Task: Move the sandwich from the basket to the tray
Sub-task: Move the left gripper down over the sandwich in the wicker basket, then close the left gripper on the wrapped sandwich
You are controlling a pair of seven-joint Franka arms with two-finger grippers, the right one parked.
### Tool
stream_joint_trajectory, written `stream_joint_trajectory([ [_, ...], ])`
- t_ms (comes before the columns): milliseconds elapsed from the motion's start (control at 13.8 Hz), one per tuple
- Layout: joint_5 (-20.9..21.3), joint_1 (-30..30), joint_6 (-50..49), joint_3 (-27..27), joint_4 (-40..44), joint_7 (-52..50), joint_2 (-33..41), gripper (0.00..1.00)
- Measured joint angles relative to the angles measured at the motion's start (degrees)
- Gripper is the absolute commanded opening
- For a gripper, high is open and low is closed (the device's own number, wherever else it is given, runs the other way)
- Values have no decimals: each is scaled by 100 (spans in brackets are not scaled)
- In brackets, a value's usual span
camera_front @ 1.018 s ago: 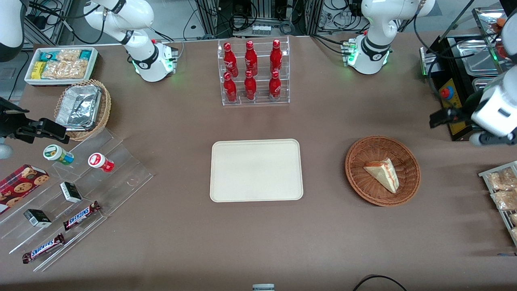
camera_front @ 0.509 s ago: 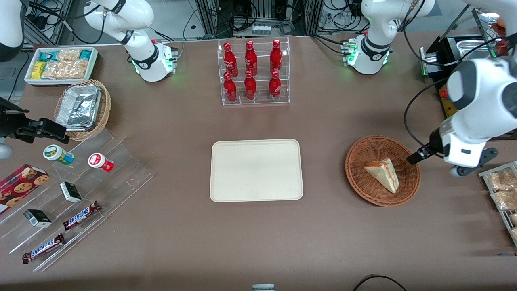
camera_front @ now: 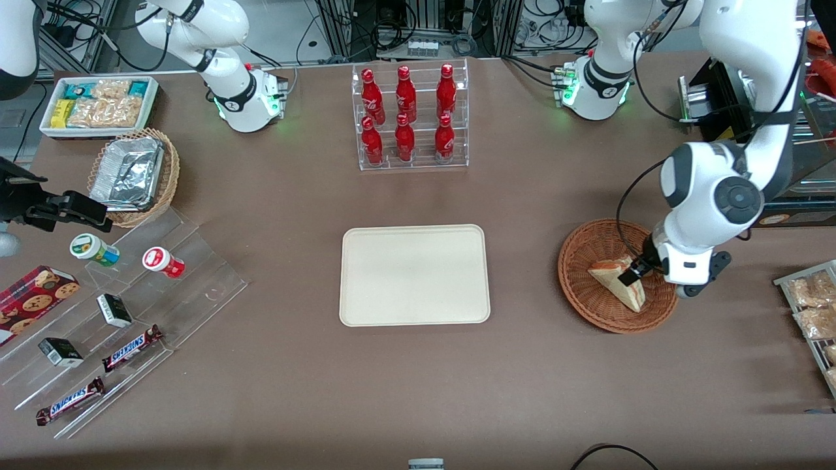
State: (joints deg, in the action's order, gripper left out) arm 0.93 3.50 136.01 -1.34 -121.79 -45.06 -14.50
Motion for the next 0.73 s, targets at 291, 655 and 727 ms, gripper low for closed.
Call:
stream_joint_trajectory([
  [291,0,-2,598,12,-356,-76,-141,78],
  [655,0,-2,692,13,-328,-293,-215,0],
  [727,0,-2,692,13,-274,-325,-214,0],
])
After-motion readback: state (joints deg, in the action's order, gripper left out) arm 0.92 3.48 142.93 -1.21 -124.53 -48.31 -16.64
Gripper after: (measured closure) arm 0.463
